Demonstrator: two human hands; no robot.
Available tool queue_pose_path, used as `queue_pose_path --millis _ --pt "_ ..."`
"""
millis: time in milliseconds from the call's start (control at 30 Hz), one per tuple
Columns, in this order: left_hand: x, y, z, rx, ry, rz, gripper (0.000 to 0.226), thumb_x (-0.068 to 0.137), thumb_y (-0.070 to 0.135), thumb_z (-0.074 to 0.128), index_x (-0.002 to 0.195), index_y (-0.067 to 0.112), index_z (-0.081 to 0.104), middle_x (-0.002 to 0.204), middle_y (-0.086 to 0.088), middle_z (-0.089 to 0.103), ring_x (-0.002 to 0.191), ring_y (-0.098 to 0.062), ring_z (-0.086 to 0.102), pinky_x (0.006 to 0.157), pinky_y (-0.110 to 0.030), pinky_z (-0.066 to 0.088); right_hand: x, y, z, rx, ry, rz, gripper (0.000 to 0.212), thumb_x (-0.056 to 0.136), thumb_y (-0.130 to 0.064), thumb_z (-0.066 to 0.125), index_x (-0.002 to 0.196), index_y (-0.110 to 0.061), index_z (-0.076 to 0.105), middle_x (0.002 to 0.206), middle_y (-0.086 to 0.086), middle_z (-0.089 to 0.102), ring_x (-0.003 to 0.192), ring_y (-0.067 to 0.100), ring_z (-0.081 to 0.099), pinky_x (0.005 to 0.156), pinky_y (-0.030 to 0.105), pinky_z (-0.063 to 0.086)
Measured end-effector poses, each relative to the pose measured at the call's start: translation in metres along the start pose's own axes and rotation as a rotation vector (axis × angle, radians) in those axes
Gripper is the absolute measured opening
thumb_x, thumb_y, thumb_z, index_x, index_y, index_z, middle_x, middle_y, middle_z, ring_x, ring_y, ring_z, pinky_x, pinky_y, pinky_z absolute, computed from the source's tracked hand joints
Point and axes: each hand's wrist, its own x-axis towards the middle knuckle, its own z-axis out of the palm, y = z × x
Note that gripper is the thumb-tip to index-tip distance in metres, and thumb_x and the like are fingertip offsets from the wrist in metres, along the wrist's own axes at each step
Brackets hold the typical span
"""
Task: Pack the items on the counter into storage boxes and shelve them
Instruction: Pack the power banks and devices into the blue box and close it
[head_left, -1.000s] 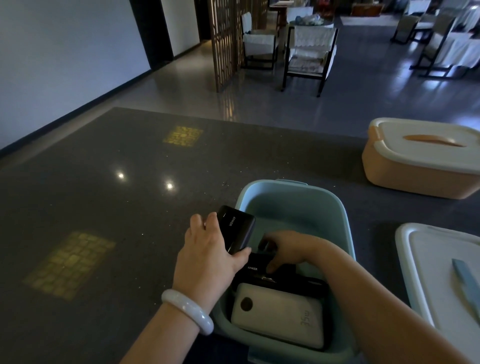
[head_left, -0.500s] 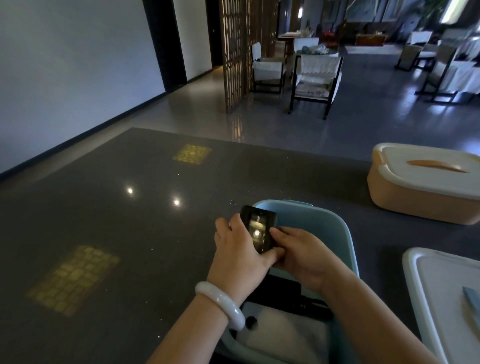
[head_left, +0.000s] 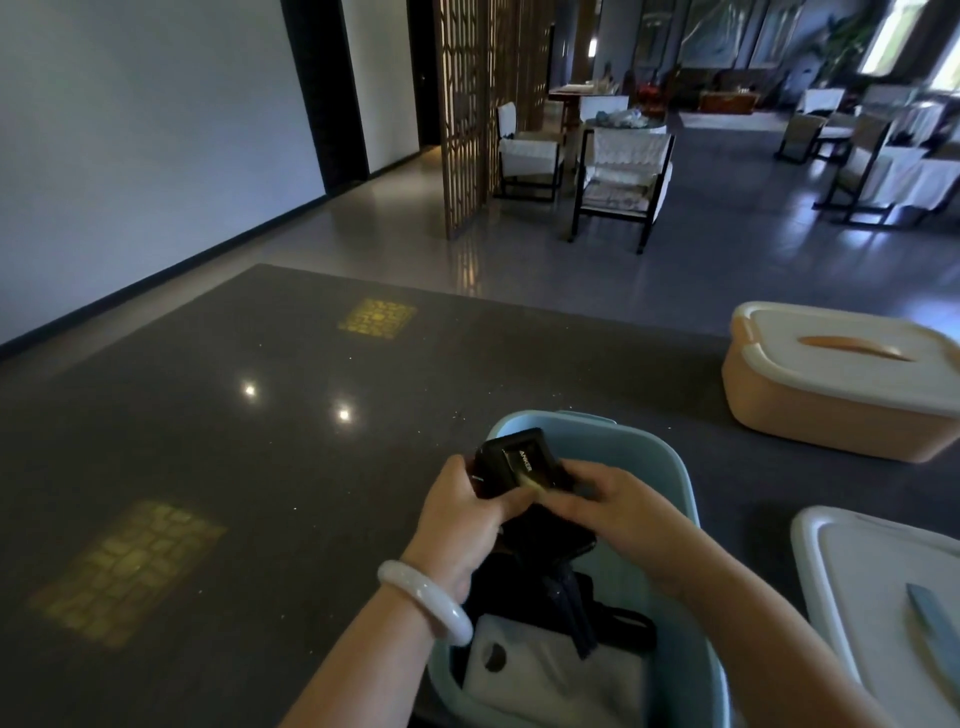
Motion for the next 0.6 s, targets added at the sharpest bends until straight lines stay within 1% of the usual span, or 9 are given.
queue_pose_path --millis 67,133,233,267,333,400,500,533,600 --pt "0.001 -0.001 0.005 -0.03 0.025 0.005 0.043 0.072 0.01 0.082 0.104 0.017 0.054 0.099 -0.009 0.069 0.09 -0.027 0.07 0.076 -0.053 0.058 -0.001 -0.004 0.003 -0.287 0.003 -0.006 0.039 0.072 -0.037 0.075 0.108 -0.033 0.06 0.105 -0.006 0.06 0.093 0.009 0.061 0.081 0.024 0.049" --pt "0.0 -0.001 0.009 -0.05 0.03 0.009 0.05 0.068 0.01 0.084 0.104 0.018 0.051 0.101 -0.01 0.068 0.092 -0.029 0.069 0.076 -0.053 0.057 -0.001 -0.007 0.008 -0.428 0.049 0.021 0.059 0.054 -0.054 0.074 0.106 -0.036 0.053 0.106 -0.01 0.049 0.096 0.007 0.053 0.078 0.025 0.047" --pt "-0.002 -0.005 0.015 -0.031 0.049 0.032 0.05 0.067 0.015 0.085 0.102 0.021 0.05 0.1 -0.007 0.067 0.092 -0.026 0.068 0.077 -0.049 0.058 0.003 -0.006 0.012 -0.439 0.147 0.01 0.057 0.047 -0.064 0.071 0.093 -0.039 0.049 0.1 -0.015 0.046 0.086 0.002 0.052 0.064 0.018 0.04" --pt "-0.003 -0.006 0.014 0.032 0.064 0.07 0.045 0.07 0.019 0.084 0.1 0.024 0.051 0.098 -0.003 0.067 0.09 -0.019 0.068 0.075 -0.042 0.058 0.005 -0.005 0.011 -0.431 0.168 0.001 0.052 0.046 -0.066 0.07 0.086 -0.039 0.048 0.097 -0.015 0.047 0.081 0.001 0.052 0.059 0.016 0.037" --pt "-0.004 -0.008 0.009 0.254 0.104 0.209 0.033 0.078 0.027 0.078 0.097 0.029 0.051 0.091 0.008 0.064 0.082 -0.001 0.064 0.066 -0.018 0.052 0.01 0.003 0.008 -0.414 0.206 -0.016 0.046 0.046 -0.065 0.067 0.079 -0.038 0.049 0.092 -0.013 0.051 0.075 0.001 0.053 0.056 0.014 0.034" --pt "-0.006 -0.009 -0.001 0.45 0.136 0.368 0.027 0.085 0.029 0.071 0.103 0.031 0.051 0.096 0.013 0.059 0.088 0.004 0.058 0.067 -0.01 0.046 0.015 0.013 0.006 -0.413 0.24 -0.003 0.046 0.05 -0.06 0.071 0.085 -0.036 0.052 0.094 -0.01 0.053 0.077 0.001 0.053 0.056 0.014 0.035" --pt "-0.003 -0.017 -0.016 0.801 0.166 0.497 0.036 0.091 0.031 0.062 0.123 0.028 0.047 0.119 0.012 0.045 0.107 0.0 0.04 0.088 -0.018 0.041 0.023 0.03 0.001 -0.468 0.246 0.056 0.055 0.058 -0.051 0.078 0.102 -0.029 0.054 0.099 -0.008 0.049 0.081 0.005 0.053 0.059 0.016 0.037" --pt "-0.001 -0.02 -0.02 0.87 0.142 0.478 0.039 0.093 0.033 0.058 0.129 0.026 0.045 0.124 0.01 0.043 0.111 -0.002 0.038 0.094 -0.022 0.041 0.025 0.033 0.0 -0.5 0.232 0.074 0.057 0.059 -0.05 0.079 0.106 -0.028 0.055 0.099 -0.007 0.048 0.082 0.008 0.052 0.062 0.018 0.039" --pt "0.001 -0.026 -0.024 0.851 0.031 0.37 0.039 0.098 0.034 0.048 0.135 0.023 0.043 0.128 0.007 0.044 0.113 -0.007 0.046 0.097 -0.029 0.046 0.029 0.038 -0.002 -0.558 0.179 0.099 0.059 0.06 -0.047 0.08 0.108 -0.025 0.056 0.101 -0.004 0.047 0.088 0.014 0.052 0.071 0.025 0.044"
